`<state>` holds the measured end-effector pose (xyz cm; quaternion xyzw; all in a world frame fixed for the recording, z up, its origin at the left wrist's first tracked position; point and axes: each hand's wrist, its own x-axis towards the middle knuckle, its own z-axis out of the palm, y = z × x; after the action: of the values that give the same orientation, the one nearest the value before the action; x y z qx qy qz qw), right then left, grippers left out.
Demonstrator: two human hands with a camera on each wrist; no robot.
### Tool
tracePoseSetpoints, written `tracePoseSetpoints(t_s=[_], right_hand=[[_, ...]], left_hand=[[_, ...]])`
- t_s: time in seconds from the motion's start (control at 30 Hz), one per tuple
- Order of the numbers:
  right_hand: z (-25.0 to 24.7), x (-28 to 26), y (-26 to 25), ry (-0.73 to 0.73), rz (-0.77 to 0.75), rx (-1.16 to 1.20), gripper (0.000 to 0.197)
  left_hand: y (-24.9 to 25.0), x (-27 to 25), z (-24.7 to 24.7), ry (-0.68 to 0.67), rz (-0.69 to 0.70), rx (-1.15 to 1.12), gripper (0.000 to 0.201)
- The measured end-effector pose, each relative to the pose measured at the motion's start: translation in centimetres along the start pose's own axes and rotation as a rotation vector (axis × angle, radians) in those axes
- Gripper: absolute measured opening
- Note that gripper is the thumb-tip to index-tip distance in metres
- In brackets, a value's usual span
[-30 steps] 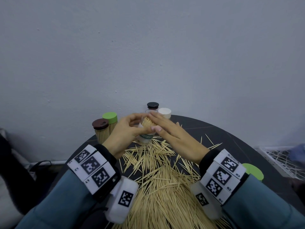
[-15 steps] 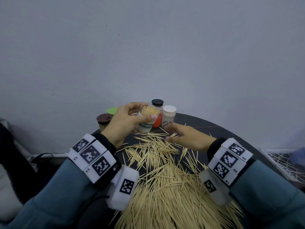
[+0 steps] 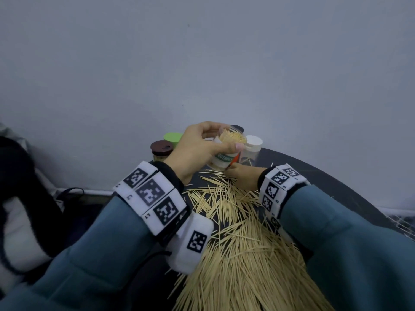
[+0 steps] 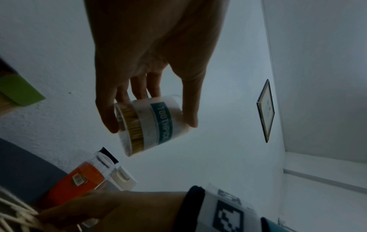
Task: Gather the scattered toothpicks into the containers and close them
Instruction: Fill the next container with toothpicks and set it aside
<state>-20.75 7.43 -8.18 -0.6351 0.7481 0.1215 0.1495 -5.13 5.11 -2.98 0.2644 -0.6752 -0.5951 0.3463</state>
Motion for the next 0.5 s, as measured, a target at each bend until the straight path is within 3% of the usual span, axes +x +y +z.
tracePoseSetpoints(t_s=[0.33,0.5], right_hand=[[0.8,-5.2,0.9,0.022,-0.062,0.035,0.042],[1.9,-6.7,0.2,0.051,0.037,0.078,0.076]], left_hand=[[0.0,-0.5,0.5,-0.021,-0.005,-0.009,0.049],[-0.1,-1.0,1.0,-0.059,-0.018,0.005,0.044]])
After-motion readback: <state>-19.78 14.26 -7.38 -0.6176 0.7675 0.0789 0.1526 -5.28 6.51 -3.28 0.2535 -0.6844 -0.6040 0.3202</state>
